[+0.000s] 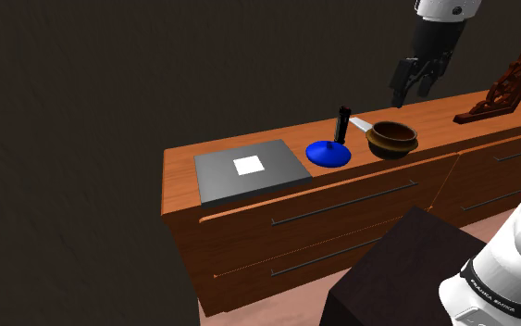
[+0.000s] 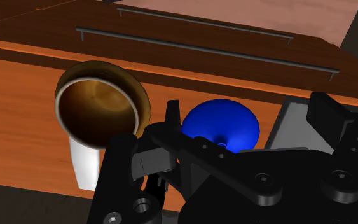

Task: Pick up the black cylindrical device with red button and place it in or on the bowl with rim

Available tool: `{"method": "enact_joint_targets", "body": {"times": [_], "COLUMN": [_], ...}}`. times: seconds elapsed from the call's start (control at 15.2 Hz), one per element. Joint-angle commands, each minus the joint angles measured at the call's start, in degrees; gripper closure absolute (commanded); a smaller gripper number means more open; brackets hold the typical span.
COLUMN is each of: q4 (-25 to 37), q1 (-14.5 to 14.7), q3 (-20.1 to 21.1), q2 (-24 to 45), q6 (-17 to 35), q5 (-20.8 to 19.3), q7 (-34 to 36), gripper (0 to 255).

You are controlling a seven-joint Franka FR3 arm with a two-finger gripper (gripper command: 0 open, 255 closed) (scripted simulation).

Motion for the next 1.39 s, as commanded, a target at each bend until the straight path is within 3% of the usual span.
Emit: {"method": "enact_joint_targets", "body": {"times": [0.0,0.73,1.32], "q4": [0.0,2.77,12.62], "q1": [0.0,-0.42,0.36], "q3": [0.0,-9.35,-15.72], "q2": [0.0,17.81,36.38], "q6": [0.0,17.36,27.35], "q5": [0.0,-2.7,1.12], "q7": [0.0,-12.11,-23.3], "gripper": [0,0,0]}}
